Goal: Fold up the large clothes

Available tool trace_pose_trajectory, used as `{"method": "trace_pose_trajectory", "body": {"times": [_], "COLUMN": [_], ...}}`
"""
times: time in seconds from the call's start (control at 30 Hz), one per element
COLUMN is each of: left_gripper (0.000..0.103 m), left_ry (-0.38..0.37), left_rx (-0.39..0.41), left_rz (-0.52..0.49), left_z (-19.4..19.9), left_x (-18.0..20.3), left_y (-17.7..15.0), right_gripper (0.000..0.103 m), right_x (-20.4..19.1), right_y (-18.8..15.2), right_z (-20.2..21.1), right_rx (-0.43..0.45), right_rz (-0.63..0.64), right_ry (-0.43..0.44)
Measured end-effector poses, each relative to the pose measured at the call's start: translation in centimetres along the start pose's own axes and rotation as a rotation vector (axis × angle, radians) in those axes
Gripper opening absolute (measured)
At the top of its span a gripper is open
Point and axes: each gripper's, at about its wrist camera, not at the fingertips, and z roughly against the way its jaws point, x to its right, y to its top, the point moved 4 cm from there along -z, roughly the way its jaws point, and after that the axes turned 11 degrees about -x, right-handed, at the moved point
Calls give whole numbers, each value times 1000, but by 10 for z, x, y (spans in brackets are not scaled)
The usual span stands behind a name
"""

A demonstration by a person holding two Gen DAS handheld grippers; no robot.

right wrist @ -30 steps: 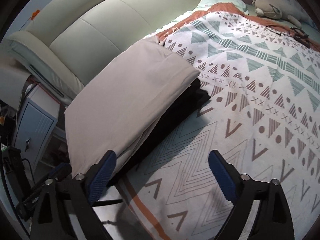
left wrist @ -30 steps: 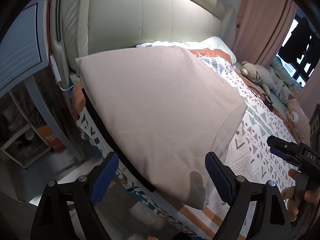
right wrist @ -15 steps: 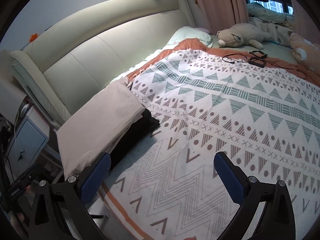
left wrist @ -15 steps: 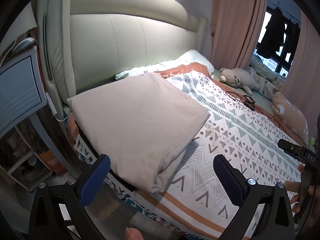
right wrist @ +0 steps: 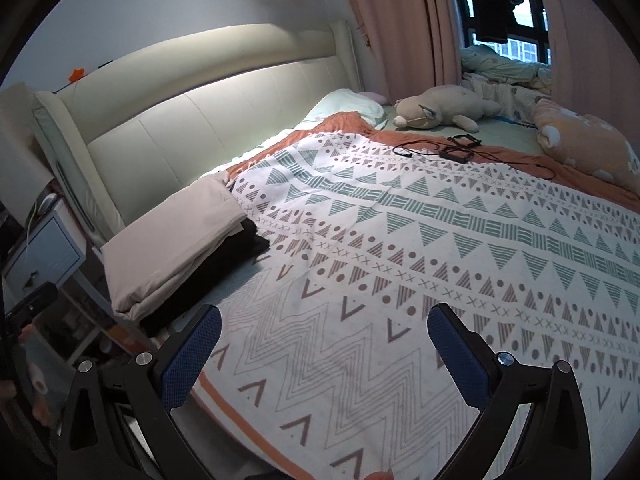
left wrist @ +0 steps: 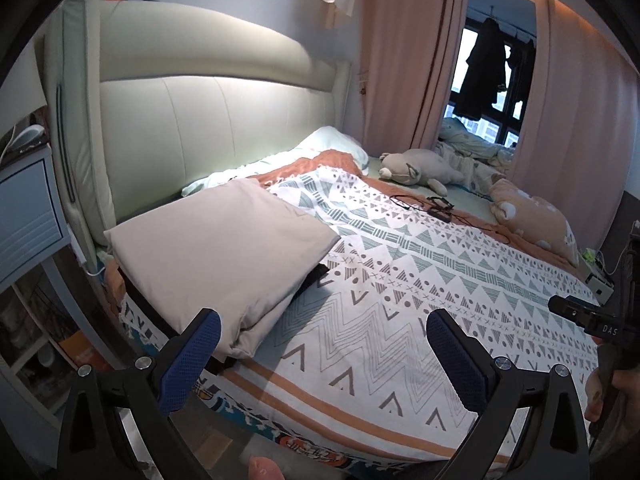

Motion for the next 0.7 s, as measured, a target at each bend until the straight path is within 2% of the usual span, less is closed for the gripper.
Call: {"method": "trace_pose_trajectory", "body": {"times": [0.17,0.37,0.7], "left_gripper": [103,103,103], "left_ry": [-12,-30,-72], "left_rx": [37,66,94], "left_rz": [-38,-86,-162], "left_z": [23,49,82], "left_x": [19,39,65], "left_y": [-20,-48,-103], "right_gripper": [103,103,103], "right_x": [24,44,49], "right_y": [-36,-81,-162], "right_z": [35,80,141], "right_rx": [48,107,177], "right_rz": [-19,-72,-109], "right_ry": [-103,-150,-223]}}
